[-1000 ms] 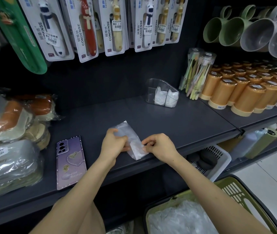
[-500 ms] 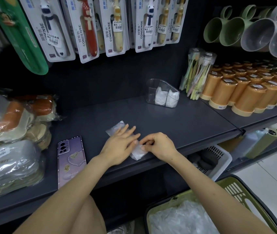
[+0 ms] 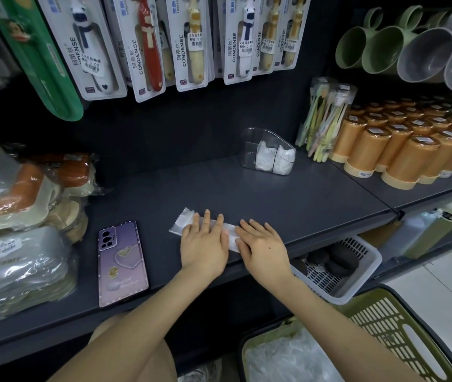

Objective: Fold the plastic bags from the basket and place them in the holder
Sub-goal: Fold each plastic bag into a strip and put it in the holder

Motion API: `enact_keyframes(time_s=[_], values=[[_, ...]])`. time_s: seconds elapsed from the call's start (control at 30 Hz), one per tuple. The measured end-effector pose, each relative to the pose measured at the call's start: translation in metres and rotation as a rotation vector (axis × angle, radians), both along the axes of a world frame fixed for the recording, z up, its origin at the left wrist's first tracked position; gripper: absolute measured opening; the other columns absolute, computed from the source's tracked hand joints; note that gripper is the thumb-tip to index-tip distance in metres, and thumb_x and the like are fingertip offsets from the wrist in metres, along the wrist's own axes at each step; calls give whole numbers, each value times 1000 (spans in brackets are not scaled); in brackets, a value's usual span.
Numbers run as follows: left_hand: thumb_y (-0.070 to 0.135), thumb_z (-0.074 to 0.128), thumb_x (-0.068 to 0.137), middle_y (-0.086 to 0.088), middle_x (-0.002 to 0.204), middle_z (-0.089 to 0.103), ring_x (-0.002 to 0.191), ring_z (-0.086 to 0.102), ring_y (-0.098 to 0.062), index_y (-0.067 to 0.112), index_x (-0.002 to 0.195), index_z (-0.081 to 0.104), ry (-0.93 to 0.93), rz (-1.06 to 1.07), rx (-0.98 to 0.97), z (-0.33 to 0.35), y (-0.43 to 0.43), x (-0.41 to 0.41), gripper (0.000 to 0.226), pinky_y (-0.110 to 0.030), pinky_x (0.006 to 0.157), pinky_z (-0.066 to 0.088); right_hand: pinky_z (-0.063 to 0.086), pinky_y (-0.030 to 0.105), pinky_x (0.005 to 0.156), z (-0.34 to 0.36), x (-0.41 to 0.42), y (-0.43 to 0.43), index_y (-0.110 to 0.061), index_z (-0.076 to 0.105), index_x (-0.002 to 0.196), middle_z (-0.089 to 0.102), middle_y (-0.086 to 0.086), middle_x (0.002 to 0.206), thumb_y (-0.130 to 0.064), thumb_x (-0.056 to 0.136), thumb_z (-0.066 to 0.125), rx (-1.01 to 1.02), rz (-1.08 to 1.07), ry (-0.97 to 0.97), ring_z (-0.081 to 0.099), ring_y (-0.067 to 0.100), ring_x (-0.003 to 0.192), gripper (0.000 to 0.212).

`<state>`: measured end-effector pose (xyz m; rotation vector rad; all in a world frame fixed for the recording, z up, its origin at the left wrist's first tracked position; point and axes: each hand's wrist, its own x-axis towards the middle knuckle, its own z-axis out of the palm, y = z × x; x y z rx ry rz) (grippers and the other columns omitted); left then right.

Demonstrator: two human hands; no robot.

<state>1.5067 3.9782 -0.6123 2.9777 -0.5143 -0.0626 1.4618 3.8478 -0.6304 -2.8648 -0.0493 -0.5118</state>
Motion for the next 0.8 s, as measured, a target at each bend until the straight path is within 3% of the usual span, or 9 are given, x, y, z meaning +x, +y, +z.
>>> enact_keyframes(time_s=[0.13, 0.2, 0.27, 0.4, 0.53, 0.63, 0.7, 0.73, 0.8], values=[[41, 5, 99, -7, 155, 32, 145, 22, -33, 18, 146, 41, -155, -204, 4, 5, 14, 12, 63, -45, 118, 12, 41, 44, 99, -5, -1, -5, -14, 74, 108, 71, 4, 114, -28, 91, 38, -7, 23, -44, 66, 21, 110, 42], [49, -7, 89, -3, 157, 24, 148, 16, -25, 18, 149, 32, -153, -372, 29, 3, 23, 21, 79, -38, 119, 1, 39, 43, 99, -5, -2, -5, -14, 74, 108, 71, 3, 114, -28, 92, 37, -11, 19, -54, 66, 21, 110, 43], [56, -18, 76, 3, 161, 8, 150, 1, -17, 22, 154, 13, -10, -365, -2, -1, 35, 30, 91, -30, 118, -8, 37, 43, 100, -3, -2, -6, -13, 73, 108, 70, 3, 115, -28, 92, 36, -9, 19, -23, 65, 21, 111, 43], [67, -21, 72, 5, 162, 0, 149, -7, -12, 22, 154, 5, 85, -316, -47, -4, 53, 38, 98, -26, 118, -9, 19, 42, 113, 2, -4, -8, -16, 62, 127, 57, 0, 136, -38, 94, 17, -1, 56, 108, 49, 19, 131, 60], [44, 5, 103, 5, 162, -5, 148, -11, -11, 23, 154, -1, 90, -298, 12, -2, 54, 34, 56, -29, 119, -11, 5, 45, 116, 5, -14, -23, -25, 48, 141, 42, -3, 150, -48, 93, 6, -69, 31, 118, 31, 21, 143, 68], [37, 9, 105, 5, 162, -7, 148, -12, -12, 23, 154, -2, 87, -285, 30, 0, 52, 32, 52, -32, 120, -10, -7, 43, 118, 10, -24, -39, -34, 27, 150, 17, -9, 160, -62, 85, -10, -65, 9, 290, 6, 13, 149, 80], [36, 9, 105, 4, 162, -7, 148, -12, -13, 23, 154, -2, 79, -279, 37, -1, 52, 32, 52, -32, 120, -10, -1, 44, 119, 12, -28, -38, -31, 37, 147, 23, -4, 159, -61, 82, -10, 13, -66, 284, 12, 15, 148, 85], [36, 8, 105, 4, 162, -8, 148, -12, -13, 23, 154, -2, 77, -275, 41, -1, 51, 32, 52, -33, 120, -10, 11, 46, 117, 12, -30, -34, -25, 53, 137, 38, 1, 152, -59, 84, -2, 98, -144, 205, 26, 20, 145, 84], [37, 8, 105, 4, 162, -8, 148, -12, -13, 23, 154, -3, 75, -267, 41, -1, 51, 31, 53, -33, 120, -10, 41, 45, 93, 11, -29, -21, -15, 75, 93, 69, 8, 112, -55, 89, 24, 188, -302, -60, 60, 32, 110, 65]])
